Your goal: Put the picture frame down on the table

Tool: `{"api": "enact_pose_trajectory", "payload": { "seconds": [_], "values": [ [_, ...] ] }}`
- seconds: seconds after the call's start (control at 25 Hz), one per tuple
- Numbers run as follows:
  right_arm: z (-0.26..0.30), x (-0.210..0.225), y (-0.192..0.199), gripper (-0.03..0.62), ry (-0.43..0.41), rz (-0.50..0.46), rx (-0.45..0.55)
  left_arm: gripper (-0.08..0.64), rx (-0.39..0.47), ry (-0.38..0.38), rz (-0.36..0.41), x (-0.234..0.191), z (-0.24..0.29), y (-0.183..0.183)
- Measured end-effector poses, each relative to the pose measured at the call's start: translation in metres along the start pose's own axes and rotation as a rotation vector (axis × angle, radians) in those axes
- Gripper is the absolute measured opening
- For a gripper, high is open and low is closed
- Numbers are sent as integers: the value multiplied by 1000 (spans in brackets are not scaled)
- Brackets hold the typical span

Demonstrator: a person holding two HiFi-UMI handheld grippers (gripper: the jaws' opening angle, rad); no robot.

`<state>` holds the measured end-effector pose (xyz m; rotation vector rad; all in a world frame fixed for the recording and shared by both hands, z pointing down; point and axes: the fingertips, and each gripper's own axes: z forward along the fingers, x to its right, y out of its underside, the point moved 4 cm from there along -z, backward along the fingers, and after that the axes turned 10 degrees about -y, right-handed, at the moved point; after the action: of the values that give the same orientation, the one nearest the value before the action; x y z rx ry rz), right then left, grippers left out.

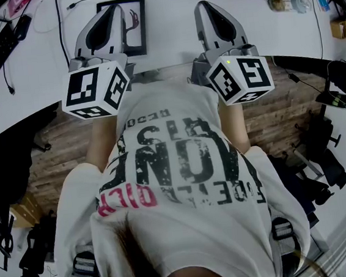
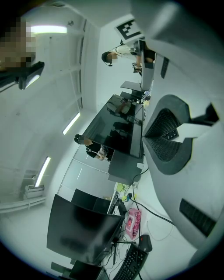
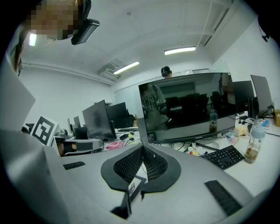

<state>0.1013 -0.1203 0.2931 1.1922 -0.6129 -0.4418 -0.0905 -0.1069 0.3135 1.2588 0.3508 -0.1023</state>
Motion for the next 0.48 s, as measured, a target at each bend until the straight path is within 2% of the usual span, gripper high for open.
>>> {"api": "enact_pose_trajectory", "payload": {
  "seconds": [0.48],
  "values": [
    [-5,-4,2,0,21,-2,-6,3,0,14,3,-2,-5,-1]
  ]
}}
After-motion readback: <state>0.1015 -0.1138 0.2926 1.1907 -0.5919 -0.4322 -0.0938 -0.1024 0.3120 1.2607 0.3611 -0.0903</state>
